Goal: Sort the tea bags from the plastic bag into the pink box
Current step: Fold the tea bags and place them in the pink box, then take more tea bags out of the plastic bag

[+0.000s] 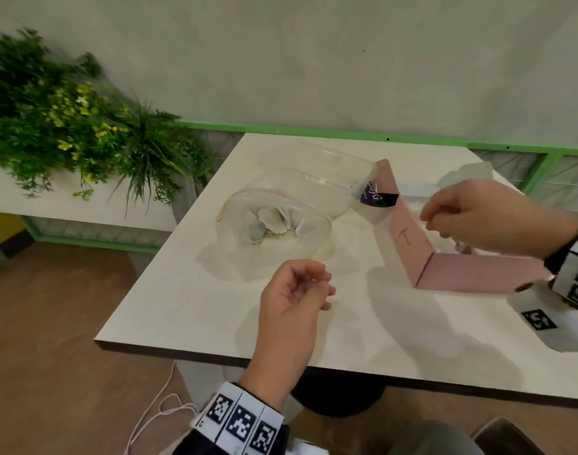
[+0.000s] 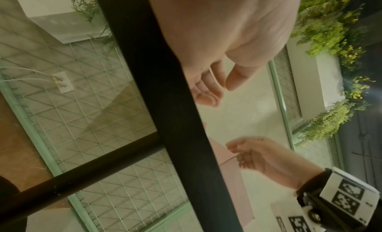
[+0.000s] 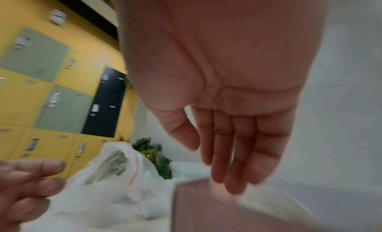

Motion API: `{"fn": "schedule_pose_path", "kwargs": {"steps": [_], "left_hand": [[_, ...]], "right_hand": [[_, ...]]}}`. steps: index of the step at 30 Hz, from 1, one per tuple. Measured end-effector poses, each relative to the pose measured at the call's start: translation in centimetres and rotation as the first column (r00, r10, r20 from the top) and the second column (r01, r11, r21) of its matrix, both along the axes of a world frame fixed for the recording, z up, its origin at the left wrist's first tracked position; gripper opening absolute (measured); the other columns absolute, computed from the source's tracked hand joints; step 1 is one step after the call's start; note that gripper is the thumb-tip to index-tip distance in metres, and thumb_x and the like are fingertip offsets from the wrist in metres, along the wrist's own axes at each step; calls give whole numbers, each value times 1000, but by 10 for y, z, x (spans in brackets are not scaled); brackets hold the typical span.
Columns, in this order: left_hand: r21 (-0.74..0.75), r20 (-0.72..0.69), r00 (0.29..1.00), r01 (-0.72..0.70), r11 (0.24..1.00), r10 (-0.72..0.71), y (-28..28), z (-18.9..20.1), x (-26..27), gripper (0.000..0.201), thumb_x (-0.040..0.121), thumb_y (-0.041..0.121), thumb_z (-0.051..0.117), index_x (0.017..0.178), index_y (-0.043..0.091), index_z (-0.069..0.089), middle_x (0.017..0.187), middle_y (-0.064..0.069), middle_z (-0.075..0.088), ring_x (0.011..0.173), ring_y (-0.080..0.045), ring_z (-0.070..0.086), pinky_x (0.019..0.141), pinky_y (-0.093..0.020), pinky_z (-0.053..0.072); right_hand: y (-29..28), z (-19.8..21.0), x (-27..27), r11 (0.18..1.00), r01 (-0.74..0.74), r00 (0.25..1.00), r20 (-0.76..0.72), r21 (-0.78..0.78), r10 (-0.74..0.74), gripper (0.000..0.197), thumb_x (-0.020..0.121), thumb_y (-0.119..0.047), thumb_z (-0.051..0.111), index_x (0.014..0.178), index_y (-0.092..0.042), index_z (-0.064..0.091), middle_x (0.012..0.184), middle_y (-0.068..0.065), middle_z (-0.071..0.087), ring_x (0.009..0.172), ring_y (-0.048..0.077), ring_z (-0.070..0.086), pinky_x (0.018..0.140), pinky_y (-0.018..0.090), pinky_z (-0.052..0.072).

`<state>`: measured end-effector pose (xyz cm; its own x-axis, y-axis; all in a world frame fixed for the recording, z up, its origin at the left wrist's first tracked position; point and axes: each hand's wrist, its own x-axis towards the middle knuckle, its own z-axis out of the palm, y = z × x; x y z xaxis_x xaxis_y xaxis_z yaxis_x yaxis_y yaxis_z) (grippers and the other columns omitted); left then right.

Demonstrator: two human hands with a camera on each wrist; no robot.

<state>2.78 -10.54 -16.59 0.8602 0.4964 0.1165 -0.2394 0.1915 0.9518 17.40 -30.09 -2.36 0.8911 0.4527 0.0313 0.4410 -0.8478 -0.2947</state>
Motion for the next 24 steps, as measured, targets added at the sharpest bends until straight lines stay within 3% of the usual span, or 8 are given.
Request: {"fn": "schedule_pose_path", "kwargs": {"steps": [2,5,8,11,16,18,20,24], "left_hand": [[-11,41,987,-154,988,154,1,0,-4,27,91,-8,63,96,18,71,95,-3,72,92,-22,68,76,-31,56],[-54,58,945,-319,946,322,12,7,-10,29,90,-5,65,101,21,69,99,0,70,98,-19,65,92,-46,56],[-21,36,919,-392,920,392,34,17,-13,34,93,3,65,115,28,62,118,3,62,113,-9,61,88,-32,55],[-17,-41,912,-408,913,408,59,20,-10,47,96,10,63,134,34,48,128,14,46,106,17,51,77,-14,45],[133,-142,969,-185,974,204,83,16,0,48,97,13,62,136,40,56,102,17,57,70,16,56,69,-13,47],[209,-151,976,-125,970,159,85,11,2,50,97,13,63,139,38,57,110,21,59,85,15,56,78,-9,43],[247,-116,977,-147,958,180,84,9,1,49,96,9,63,140,30,59,122,25,57,100,19,54,87,-5,42],[163,-81,982,-158,974,172,86,7,-3,44,95,6,63,133,27,64,128,20,60,114,12,55,101,-23,49]], "right_hand": [[22,11,-26,989,-81,993,97,124,70,20,89,-17,62,85,-32,75,82,-10,75,78,14,69,78,29,56],[72,12,-65,947,-260,966,45,188,256,22,89,-19,60,94,-30,78,82,-18,74,87,2,63,98,24,43],[132,-8,-72,934,-356,935,25,37,355,30,91,-19,51,107,-25,75,100,-16,72,100,9,62,88,9,40],[189,-34,-47,927,-368,930,-49,-72,365,32,92,-12,48,114,-2,69,115,13,70,106,31,63,90,33,52],[238,-64,-22,887,-294,948,10,-357,319,55,99,-18,47,150,-8,30,137,16,52,123,33,54,88,34,43],[251,-78,-9,872,-291,945,26,-393,327,61,97,-21,45,154,-12,24,145,21,44,130,39,48,101,43,44],[258,-81,2,821,-315,926,35,-477,376,46,99,-23,43,143,-7,43,140,19,52,126,36,52,105,44,43],[265,-82,8,733,-251,941,18,-633,338,34,98,-23,53,129,-9,56,122,10,61,115,30,58,100,36,44]]}}
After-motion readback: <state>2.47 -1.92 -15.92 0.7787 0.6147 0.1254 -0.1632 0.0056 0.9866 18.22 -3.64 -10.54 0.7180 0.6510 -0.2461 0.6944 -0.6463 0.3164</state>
